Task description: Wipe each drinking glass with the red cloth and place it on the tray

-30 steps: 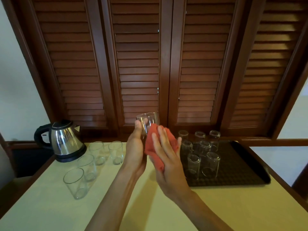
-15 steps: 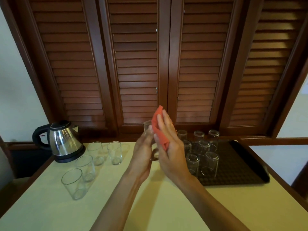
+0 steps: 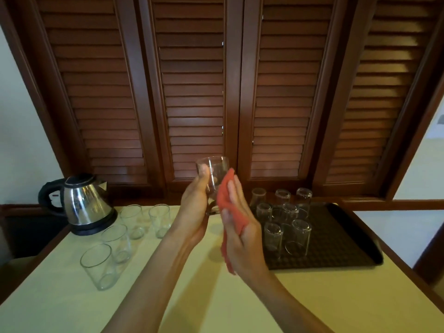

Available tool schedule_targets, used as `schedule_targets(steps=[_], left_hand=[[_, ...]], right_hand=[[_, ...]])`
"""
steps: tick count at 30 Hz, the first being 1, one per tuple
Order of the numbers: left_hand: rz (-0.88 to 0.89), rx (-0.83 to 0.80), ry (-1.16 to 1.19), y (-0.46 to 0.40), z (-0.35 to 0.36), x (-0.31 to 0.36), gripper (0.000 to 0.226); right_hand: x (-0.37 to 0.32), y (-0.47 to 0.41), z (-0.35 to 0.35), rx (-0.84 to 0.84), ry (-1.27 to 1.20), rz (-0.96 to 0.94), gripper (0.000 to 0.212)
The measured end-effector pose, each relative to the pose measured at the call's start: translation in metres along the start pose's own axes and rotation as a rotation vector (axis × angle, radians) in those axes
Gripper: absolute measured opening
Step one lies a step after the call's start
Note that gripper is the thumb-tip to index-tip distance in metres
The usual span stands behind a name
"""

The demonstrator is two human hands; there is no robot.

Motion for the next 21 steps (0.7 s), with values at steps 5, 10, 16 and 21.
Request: schedule_targets(steps=[5, 10, 16, 21], left_hand=[[-0.015, -0.006, -0.006, 0.007, 0.007, -0.014, 0.051], [0.021, 0.028, 0.011, 0.016, -0.002, -0.016, 0.041], [-0.043, -0.025, -0.035, 0.032, 0.002, -0.041, 0.043], [-0.049, -0.018, 0.078, 0.041, -0.003, -0.05, 0.041]], right_hand=[[0.002, -0.032, -0.019, 0.128, 0.022, 0.104, 0.052], [0.009, 0.01, 0.0, 0.058, 0.064, -0.021, 0.051], [0.017, 0.016, -0.011, 0.094, -0.014, 0.157, 0.055], [0.014, 0.037, 0.0, 0.037, 0.009, 0.107, 0.05]])
Point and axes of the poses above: each hand's wrist, its own y-axis away from the middle knuckle, its own z-axis out of the palm, x = y × z, the point moved 10 cm from there along -y, towards the middle knuckle, and after that the axes turned 3 degrees about -y, right-handed, at the moved point
